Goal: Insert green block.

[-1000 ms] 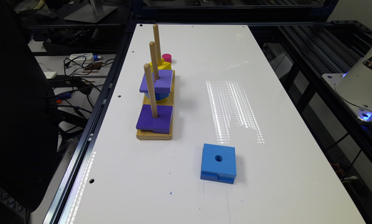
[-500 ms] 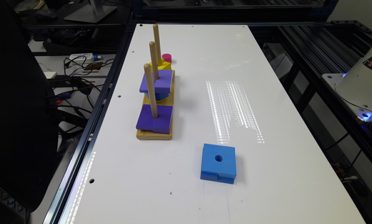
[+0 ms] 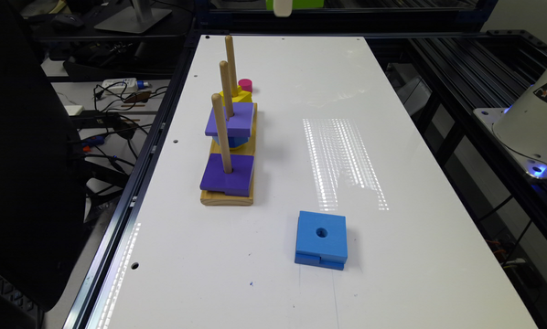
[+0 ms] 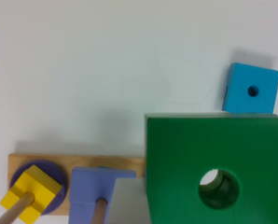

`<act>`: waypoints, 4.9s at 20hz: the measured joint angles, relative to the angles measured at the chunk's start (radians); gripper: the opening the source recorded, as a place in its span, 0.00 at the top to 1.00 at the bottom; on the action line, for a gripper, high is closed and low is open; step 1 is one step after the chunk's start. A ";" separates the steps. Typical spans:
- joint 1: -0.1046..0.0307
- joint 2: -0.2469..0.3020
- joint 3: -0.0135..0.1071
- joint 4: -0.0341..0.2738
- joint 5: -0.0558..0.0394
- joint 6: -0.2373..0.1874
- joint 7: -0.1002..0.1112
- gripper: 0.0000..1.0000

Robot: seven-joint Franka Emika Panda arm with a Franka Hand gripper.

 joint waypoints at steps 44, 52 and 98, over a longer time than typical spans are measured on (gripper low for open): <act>0.005 0.193 0.050 0.084 -0.0215 0.119 0.057 1.00; 0.004 0.193 0.049 0.080 -0.0215 0.119 0.057 1.00; -0.008 0.201 0.047 0.086 -0.0215 0.145 0.049 1.00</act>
